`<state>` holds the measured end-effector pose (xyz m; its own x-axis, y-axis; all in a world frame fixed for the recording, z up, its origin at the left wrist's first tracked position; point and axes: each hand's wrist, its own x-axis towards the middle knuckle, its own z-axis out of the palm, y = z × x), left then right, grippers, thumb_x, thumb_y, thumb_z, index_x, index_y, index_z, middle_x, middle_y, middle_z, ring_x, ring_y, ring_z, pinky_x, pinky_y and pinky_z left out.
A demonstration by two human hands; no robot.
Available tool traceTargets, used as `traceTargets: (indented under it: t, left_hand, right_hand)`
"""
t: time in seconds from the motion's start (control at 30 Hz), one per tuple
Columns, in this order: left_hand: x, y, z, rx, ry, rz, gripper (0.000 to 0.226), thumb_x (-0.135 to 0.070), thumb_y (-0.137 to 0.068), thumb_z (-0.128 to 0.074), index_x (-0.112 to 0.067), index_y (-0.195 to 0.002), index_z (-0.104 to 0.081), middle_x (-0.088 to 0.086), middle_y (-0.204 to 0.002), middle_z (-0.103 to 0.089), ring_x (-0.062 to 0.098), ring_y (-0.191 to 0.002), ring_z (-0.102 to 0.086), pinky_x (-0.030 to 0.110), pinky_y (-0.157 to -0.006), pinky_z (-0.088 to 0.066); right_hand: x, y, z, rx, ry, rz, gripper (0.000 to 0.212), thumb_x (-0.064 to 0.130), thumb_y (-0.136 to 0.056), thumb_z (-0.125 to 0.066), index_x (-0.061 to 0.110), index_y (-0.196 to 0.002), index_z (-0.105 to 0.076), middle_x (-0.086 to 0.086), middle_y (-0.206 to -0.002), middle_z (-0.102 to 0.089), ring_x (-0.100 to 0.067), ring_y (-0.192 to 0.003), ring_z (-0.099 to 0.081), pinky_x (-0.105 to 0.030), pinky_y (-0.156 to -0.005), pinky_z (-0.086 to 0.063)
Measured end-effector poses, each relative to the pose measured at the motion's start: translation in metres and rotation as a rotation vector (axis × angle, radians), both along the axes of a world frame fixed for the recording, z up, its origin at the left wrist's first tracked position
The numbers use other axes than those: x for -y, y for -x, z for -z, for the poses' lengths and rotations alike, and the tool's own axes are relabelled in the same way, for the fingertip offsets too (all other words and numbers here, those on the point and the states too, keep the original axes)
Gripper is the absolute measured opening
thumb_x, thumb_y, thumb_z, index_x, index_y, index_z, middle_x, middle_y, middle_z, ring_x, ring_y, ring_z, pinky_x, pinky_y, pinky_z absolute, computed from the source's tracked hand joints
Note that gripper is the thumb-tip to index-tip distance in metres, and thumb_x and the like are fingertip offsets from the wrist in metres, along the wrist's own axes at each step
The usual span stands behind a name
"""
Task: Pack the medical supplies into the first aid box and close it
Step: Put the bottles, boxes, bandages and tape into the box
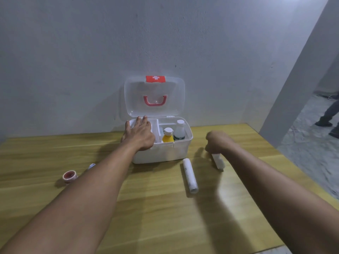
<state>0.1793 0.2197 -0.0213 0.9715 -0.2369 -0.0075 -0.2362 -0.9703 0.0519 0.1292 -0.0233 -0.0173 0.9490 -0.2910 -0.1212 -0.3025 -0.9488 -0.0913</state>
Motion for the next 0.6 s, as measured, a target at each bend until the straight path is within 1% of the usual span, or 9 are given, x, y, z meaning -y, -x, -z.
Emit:
traceTargets:
  t: [0.07,0.1,0.23,0.3,0.33,0.4,0.47,0.53,0.6]
  left_hand:
    - [0.000,0.000,0.000,0.001,0.001,0.000,0.062,-0.020,-0.096,-0.025,-0.009,-0.155,-0.009,0.004,-0.165,0.006,0.020,-0.152,0.007,0.053,-0.121,0.002]
    - [0.000,0.000,0.000,0.000,0.002,0.000,0.062,-0.020,-0.096,-0.025,-0.009,-0.155,-0.009,0.004,-0.165,0.006,0.020,-0.152,0.007,0.053,-0.121,0.002]
    - [0.000,0.001,0.000,-0.005,0.010,0.000,0.062,-0.020,-0.096,-0.025,-0.010,-0.155,-0.008,0.003,-0.165,0.007,0.020,-0.152,0.007,0.053,-0.121,0.003]
    - [-0.001,0.001,0.000,-0.006,0.013,0.000,0.062,-0.020,-0.096,-0.024,-0.010,-0.155,-0.008,0.003,-0.165,0.007,0.020,-0.152,0.008,0.053,-0.121,0.003]
    - [-0.001,0.001,0.000,-0.006,0.013,0.001,0.061,-0.020,-0.096,-0.024,-0.010,-0.155,-0.008,0.003,-0.165,0.007,0.020,-0.152,0.008,0.053,-0.121,0.003]
    - [0.000,0.001,-0.001,-0.004,0.014,0.000,0.061,-0.020,-0.096,-0.024,-0.010,-0.155,-0.008,0.003,-0.165,0.006,0.020,-0.152,0.007,0.053,-0.121,0.002]
    - [0.000,0.002,-0.001,-0.002,0.013,0.002,0.061,-0.020,-0.096,-0.024,-0.010,-0.155,-0.008,0.003,-0.165,0.006,0.020,-0.152,0.007,0.053,-0.121,0.002]
    - [0.000,0.002,-0.002,-0.004,0.012,0.004,0.061,-0.020,-0.096,-0.024,-0.010,-0.154,-0.008,0.004,-0.165,0.006,0.020,-0.152,0.007,0.053,-0.121,0.002]
    - [0.000,0.003,-0.002,-0.004,0.009,0.002,0.061,-0.021,-0.097,-0.025,-0.010,-0.155,-0.008,0.004,-0.165,0.006,0.020,-0.152,0.007,0.053,-0.121,0.002]
  right_hand:
    - [0.001,0.009,0.008,-0.053,0.012,-0.028,0.035,0.012,-0.080,-0.054,0.013,-0.114,-0.063,-0.010,-0.114,-0.066,-0.031,-0.096,-0.065,-0.036,-0.074,-0.055]
    - [-0.001,0.013,0.010,-0.053,-0.002,-0.040,0.033,0.011,-0.082,-0.054,0.012,-0.113,-0.064,-0.011,-0.112,-0.066,-0.031,-0.091,-0.066,-0.039,-0.073,-0.058]
    - [-0.016,0.028,0.010,-0.085,-0.153,-0.077,0.029,0.009,-0.081,-0.060,0.015,-0.108,-0.065,-0.011,-0.108,-0.063,-0.027,-0.058,-0.064,-0.036,-0.050,-0.060]
    - [-0.027,0.034,0.008,-0.111,-0.218,-0.109,0.024,0.017,-0.085,-0.062,0.012,-0.108,-0.066,-0.013,-0.105,-0.066,-0.025,-0.049,-0.063,-0.033,-0.042,-0.057]
    - [-0.033,0.038,0.007,-0.124,-0.224,-0.120,0.026,0.026,-0.088,-0.061,0.010,-0.106,-0.066,-0.013,-0.101,-0.068,-0.024,-0.048,-0.063,-0.031,-0.042,-0.056]
    - [-0.044,0.043,0.007,-0.126,-0.169,-0.128,0.042,0.047,-0.087,-0.059,0.009,-0.102,-0.065,-0.009,-0.089,-0.069,-0.023,-0.052,-0.062,-0.031,-0.048,-0.055]
    - [-0.052,0.046,0.009,-0.095,-0.057,-0.149,0.047,0.057,-0.081,-0.060,0.014,-0.102,-0.062,-0.004,-0.092,-0.065,-0.022,-0.060,-0.058,-0.032,-0.058,-0.054]
    - [-0.058,0.045,0.012,-0.090,-0.013,-0.158,0.043,0.048,-0.077,-0.064,0.018,-0.108,-0.063,-0.003,-0.102,-0.064,-0.024,-0.068,-0.056,-0.034,-0.064,-0.055]
    - [-0.063,0.047,0.009,-0.117,-0.019,-0.153,0.043,0.037,-0.071,-0.071,0.021,-0.111,-0.064,-0.003,-0.103,-0.065,-0.025,-0.070,-0.057,-0.034,-0.066,-0.057]
